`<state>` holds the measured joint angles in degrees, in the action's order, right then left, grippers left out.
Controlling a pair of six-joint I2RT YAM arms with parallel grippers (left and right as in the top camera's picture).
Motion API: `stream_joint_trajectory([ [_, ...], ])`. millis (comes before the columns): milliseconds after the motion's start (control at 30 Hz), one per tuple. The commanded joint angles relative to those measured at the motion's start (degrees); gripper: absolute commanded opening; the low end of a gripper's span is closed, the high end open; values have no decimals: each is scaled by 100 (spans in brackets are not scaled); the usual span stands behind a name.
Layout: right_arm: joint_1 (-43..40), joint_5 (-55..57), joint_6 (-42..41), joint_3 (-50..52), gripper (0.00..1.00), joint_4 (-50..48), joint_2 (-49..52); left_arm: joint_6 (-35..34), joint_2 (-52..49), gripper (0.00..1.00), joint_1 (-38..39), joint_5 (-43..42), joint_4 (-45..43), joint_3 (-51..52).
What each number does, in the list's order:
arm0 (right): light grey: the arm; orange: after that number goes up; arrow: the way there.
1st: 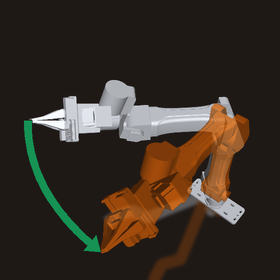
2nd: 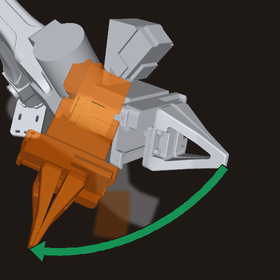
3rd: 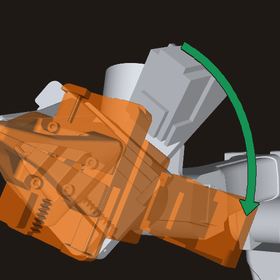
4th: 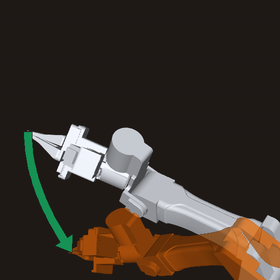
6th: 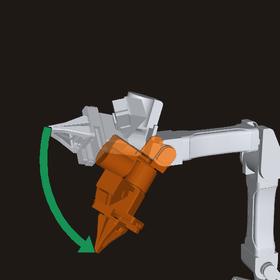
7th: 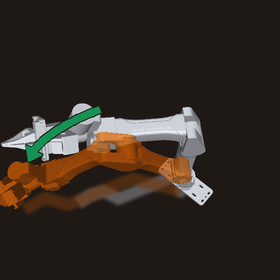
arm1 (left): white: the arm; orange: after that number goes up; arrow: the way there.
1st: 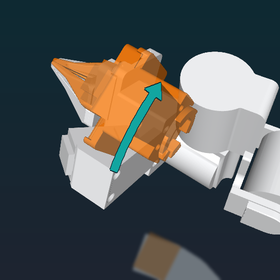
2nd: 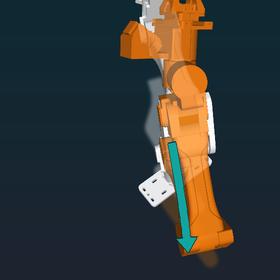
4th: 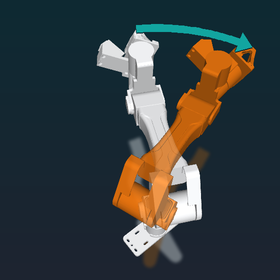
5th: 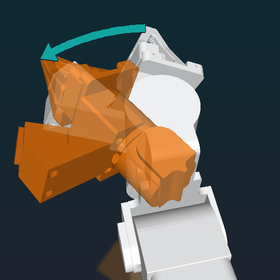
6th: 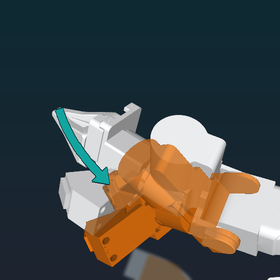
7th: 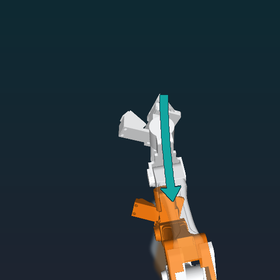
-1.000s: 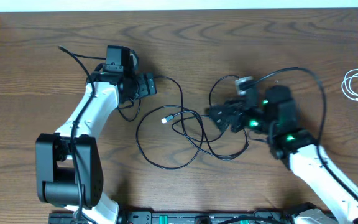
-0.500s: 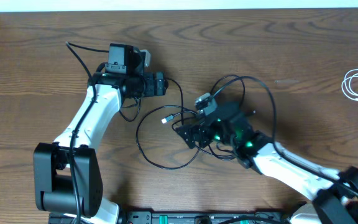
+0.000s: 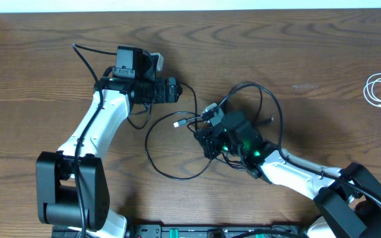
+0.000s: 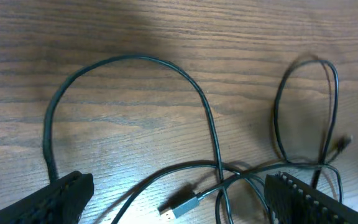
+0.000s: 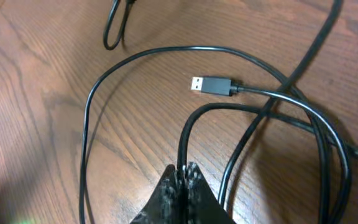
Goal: Untangle cables
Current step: 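Lower the right gripper onto the black cable tangle at center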
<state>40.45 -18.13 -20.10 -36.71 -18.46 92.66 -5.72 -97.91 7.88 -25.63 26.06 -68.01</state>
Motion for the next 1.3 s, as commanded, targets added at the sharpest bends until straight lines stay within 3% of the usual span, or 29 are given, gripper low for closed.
stream_joint_trajectory([
  [0,-26,-72,44,-15,1,-138,-61,101,83,93,-11,-74,11,20],
  [433,-273,-518,-44,-15,1,-1128,-1478,101,83,94,-13,-74,42,20],
  [567,-275,-520,-68,-15,1,-1156,-1862,101,83,94,-11,-74,42,20],
  [633,-275,-518,-66,-15,1,-1156,-2037,101,83,99,-11,-74,44,20],
  [833,-275,-485,-37,-15,1,-1139,-2203,98,83,98,-11,-76,81,20],
  [967,-275,-348,76,-13,1,-920,-2190,98,83,98,-7,-79,107,20],
  [1267,-275,1228,90,-13,1,546,-2188,98,83,98,-7,-76,109,20],
])
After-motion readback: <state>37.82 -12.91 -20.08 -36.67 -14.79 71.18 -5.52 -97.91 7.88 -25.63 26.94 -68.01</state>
